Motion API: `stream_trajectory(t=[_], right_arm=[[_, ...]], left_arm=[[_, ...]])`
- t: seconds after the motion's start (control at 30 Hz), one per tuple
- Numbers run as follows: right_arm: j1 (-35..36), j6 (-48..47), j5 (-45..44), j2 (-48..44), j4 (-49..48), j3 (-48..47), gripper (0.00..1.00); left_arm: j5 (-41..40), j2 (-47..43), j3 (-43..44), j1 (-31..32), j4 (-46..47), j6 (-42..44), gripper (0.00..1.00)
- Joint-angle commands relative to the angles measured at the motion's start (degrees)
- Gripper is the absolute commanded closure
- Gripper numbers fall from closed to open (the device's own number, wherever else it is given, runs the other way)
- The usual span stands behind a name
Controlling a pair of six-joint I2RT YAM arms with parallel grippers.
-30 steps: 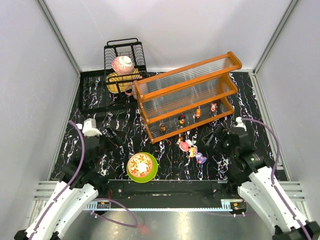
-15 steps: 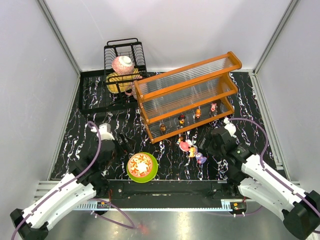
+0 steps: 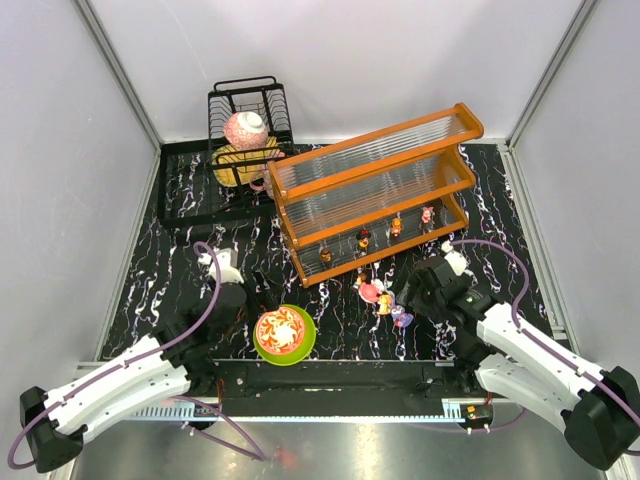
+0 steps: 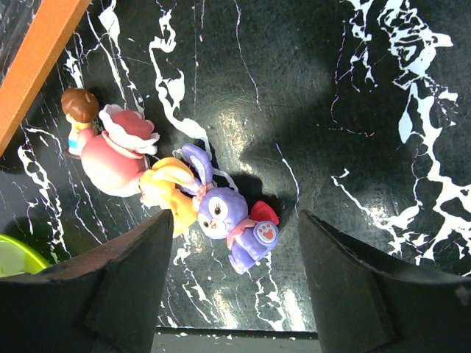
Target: Place and organize the plastic toys onto the shelf
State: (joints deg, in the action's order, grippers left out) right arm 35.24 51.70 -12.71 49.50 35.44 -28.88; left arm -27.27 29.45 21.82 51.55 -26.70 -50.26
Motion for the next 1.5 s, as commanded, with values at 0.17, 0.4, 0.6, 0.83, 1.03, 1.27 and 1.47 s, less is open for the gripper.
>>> stream_trajectory(t=[0.17,0.4,0.6,0.83,1.03,1.27,1.47], right_arm=[[0.7,-0.2,2.8,0.6,-1.3,0.5,0.37],[1.0,0.5,3.9,4.4,-1.2,0.0,0.37],[1.2,0.9,5.7,4.5,-3.3,1.4,0.39],[1.4,0.2,10.8,3.3,-4.9,3.2,0.41],[1.7,0.4,14.5,0.3,-5.6,5.5,0.43],[1.8,0.2,15.7,1.0,-6.2,5.9,0.47],[2.0,0.2,15.3,3.0,-6.8,5.9,0.52]], left_arm=[[-1.4,-1.1,-1.1,0.6,4.5,-1.2,0.01],[-1.2,-0.9,-1.4,0.7,4.5,-1.3,0.01],[-0.5,-0.9,-2.4,0.7,5.3,-1.4,0.01],[1.0,-0.6,-3.6,0.7,7.6,-1.4,0.01],[2.4,1.0,-4.1,0.7,9.6,-1.2,0.01],[3.2,2.9,-4.0,0.7,11.4,-0.6,0.01],[3.5,3.2,-3.8,0.6,11.8,0.1,0.01]])
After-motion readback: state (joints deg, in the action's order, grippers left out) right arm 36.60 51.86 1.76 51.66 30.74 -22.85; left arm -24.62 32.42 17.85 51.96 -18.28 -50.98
